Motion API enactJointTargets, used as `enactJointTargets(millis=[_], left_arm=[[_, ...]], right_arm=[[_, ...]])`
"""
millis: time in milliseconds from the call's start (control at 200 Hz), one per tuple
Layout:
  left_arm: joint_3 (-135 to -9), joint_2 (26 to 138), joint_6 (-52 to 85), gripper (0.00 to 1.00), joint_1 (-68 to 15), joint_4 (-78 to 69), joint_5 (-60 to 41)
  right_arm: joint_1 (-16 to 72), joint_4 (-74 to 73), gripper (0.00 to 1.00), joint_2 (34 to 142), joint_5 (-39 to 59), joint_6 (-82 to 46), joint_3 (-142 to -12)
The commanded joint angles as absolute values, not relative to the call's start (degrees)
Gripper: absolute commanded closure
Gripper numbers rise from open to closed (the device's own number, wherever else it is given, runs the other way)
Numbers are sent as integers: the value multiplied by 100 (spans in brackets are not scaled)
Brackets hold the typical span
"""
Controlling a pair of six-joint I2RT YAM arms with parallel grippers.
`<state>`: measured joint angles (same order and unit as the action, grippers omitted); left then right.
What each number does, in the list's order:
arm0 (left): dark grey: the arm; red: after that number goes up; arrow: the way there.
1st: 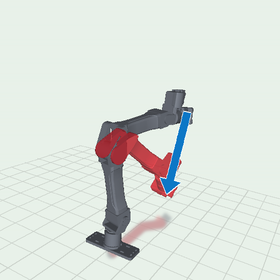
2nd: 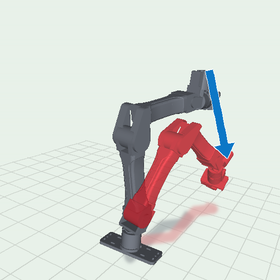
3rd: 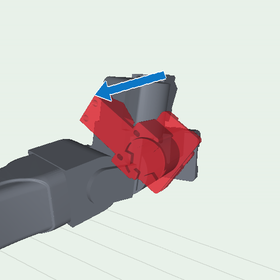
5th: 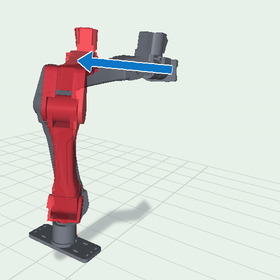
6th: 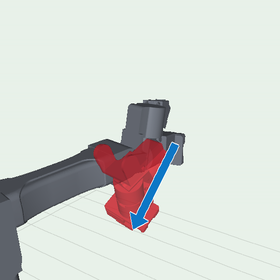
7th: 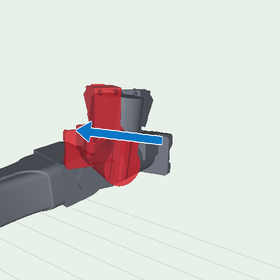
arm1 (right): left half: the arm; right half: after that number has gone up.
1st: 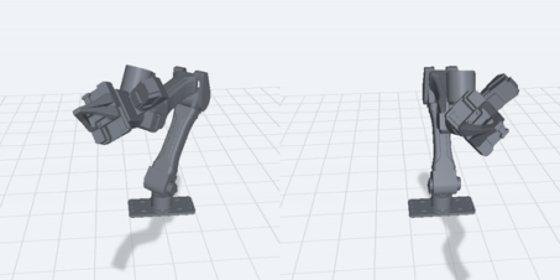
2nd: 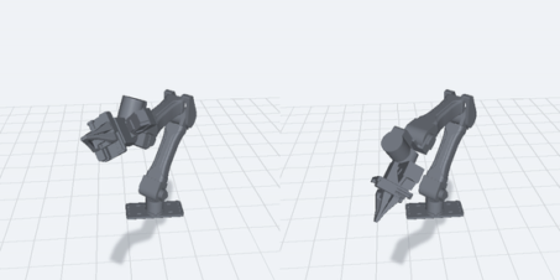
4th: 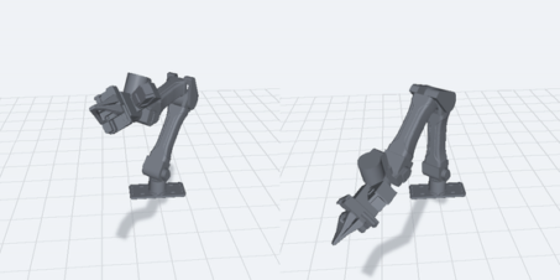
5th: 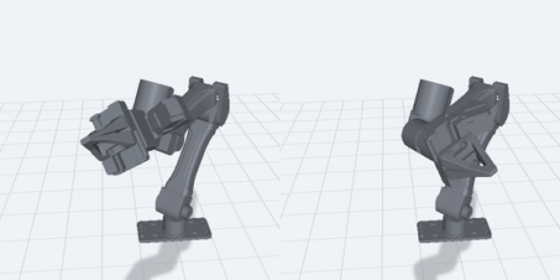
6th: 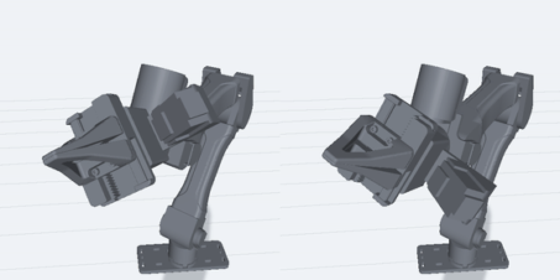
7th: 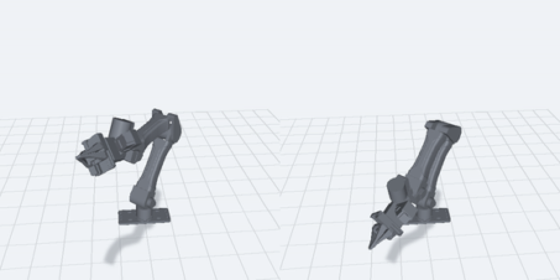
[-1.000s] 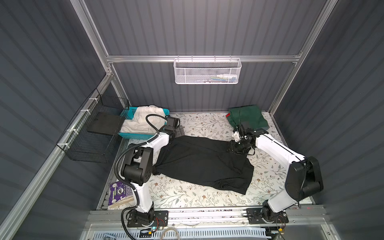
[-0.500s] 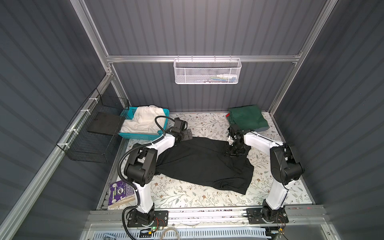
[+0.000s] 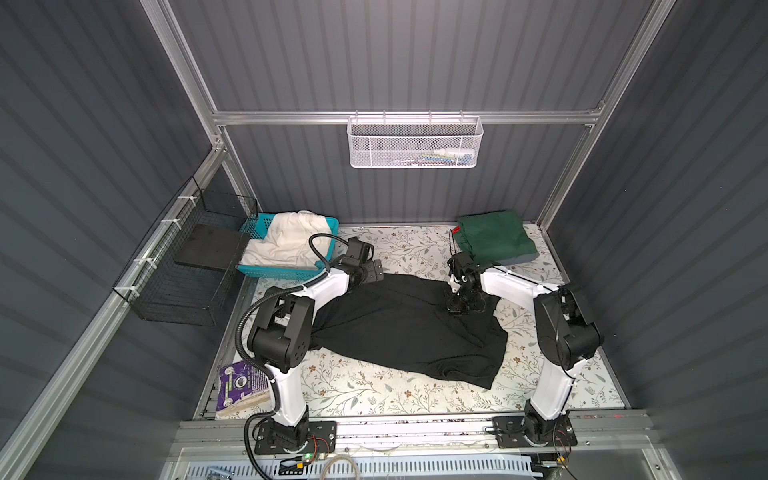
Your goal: Fold and stack the t-shirts
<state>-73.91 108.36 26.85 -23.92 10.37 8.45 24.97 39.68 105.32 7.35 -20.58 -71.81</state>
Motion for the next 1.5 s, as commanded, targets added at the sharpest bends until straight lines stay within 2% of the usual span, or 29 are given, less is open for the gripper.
enactJointTargets(millis=[0, 285, 435, 510, 610, 625, 675, 785, 865, 955, 1105, 1170, 1356, 1496], left_arm=[[-7306, 10647, 2743, 0, -2373, 1199, 840], [-7180, 10564, 2793, 0, -2372, 1267, 885], [-7102, 10552, 2850, 0, -2373, 1233, 882], [-7087, 10539, 2854, 0, -2373, 1233, 877], [-7029, 10495, 2846, 0, -2373, 1235, 897], [-7023, 10481, 2840, 0, -2373, 1232, 913], [-6985, 10458, 2831, 0, -2373, 1231, 944], [-6910, 10385, 2832, 0, -2373, 1230, 984], [-6858, 10323, 2839, 0, -2373, 1222, 1007], [-6736, 10178, 2843, 0, -2372, 1179, 1067], [-6405, 9785, 2830, 0, -2373, 1116, 1216], [-6271, 9622, 2818, 0, -2373, 1203, 1267], [-5905, 9010, 2729, 0, -2374, 1923, 1648], [-5527, 8274, 2755, 0, -2373, 2591, 2062]], right_arm=[[2743, 4162, 100, 10296, 441, -2105, -7120], [3428, 4466, 100, 9889, 102, -2031, -6761], [3742, 4487, 100, 9848, 273, -2028, -6656], [3803, 4481, 89, 9860, 431, -2065, -6585], [3827, 4463, 86, 9736, 492, -2109, -6513], [3830, 4457, 83, 9692, 495, -2117, -6501], [3808, 4382, 66, 9535, 561, -2142, -6478], [3703, 4227, 65, 9194, 832, -2211, -6462], [3459, 4085, 52, 8959, 1068, -2415, -6402], [2999, 4081, 51, 8765, 1010, -2705, -6328], [2124, 4307, 40, 8901, 492, -2909, -6424], [1908, 4401, 39, 9052, 413, -2880, -6542], [1943, 4906, 40, 9026, 90, -2684, -6450], [2236, 5092, 33, 8225, 156, -2935, -5867]])
